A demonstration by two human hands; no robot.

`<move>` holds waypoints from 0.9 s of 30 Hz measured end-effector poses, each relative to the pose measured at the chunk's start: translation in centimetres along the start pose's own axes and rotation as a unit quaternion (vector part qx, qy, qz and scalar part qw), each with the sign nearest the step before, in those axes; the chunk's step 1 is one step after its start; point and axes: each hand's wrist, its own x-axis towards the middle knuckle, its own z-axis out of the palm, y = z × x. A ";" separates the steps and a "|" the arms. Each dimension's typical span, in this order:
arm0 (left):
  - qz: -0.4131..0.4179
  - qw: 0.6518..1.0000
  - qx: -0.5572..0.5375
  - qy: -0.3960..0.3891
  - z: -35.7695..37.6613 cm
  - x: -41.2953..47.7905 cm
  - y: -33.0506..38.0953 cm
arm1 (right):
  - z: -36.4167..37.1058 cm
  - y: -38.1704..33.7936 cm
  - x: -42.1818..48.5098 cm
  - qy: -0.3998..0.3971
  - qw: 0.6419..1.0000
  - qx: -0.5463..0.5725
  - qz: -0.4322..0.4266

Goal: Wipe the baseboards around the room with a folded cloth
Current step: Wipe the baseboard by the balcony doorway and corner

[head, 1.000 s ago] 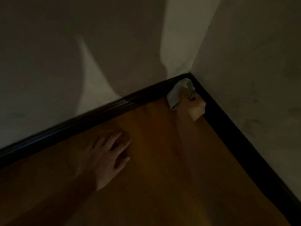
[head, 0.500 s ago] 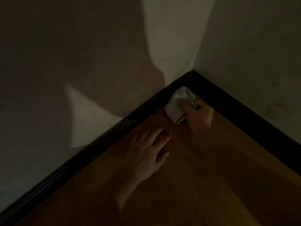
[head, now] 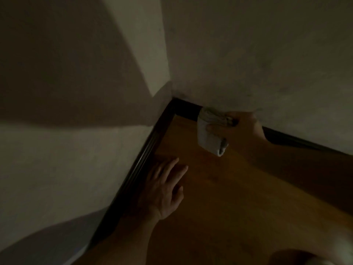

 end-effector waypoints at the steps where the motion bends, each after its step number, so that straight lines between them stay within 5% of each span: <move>1: -0.001 1.000 -0.005 -0.002 0.0 0.0 -0.1 | 0.0 0.6 -0.5 0.020 1.000 -0.004 0.012; 6: 0.018 1.000 -0.012 0.002 0.2 0.2 -0.5 | 2.8 3.7 -0.9 0.126 0.991 0.011 0.048; 15: 0.050 0.997 -0.030 0.040 0.7 0.4 -1.1 | 11.8 4.5 4.4 0.235 0.972 -0.003 -0.014; 23: 0.052 0.997 -0.024 0.051 0.9 0.5 -0.8 | 12.7 5.7 4.2 0.347 0.937 -0.023 -0.026; 27: 0.053 0.997 -0.030 0.047 1.2 0.6 -0.9 | 13.5 5.0 5.3 0.316 0.947 -0.035 -0.041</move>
